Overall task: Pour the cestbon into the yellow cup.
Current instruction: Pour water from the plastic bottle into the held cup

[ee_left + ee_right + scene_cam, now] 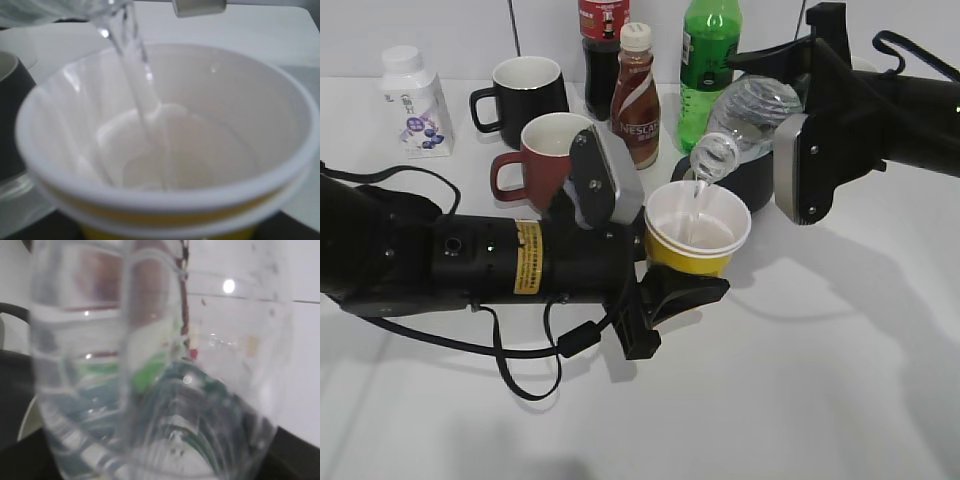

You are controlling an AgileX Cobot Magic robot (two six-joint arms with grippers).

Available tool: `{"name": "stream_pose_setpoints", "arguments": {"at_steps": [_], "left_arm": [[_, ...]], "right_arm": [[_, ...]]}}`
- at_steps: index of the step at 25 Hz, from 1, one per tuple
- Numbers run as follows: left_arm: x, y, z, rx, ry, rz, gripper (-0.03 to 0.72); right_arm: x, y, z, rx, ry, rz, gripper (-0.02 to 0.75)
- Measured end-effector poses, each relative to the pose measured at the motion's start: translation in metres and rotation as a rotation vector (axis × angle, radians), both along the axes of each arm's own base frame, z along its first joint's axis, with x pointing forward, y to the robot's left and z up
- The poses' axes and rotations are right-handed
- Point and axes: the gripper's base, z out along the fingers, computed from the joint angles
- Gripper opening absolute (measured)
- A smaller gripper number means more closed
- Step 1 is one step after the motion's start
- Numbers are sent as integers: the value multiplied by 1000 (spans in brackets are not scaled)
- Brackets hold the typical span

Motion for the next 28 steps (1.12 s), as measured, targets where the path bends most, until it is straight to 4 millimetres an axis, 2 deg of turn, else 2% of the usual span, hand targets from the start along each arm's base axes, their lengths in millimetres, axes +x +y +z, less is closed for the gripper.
{"name": "stream_pose_setpoints", "arguments": {"at_steps": [28], "left_arm": [[-3,-1,0,6,-9,-36,392]], "right_arm": [[0,0,0,-44,-41,9,469]]}}
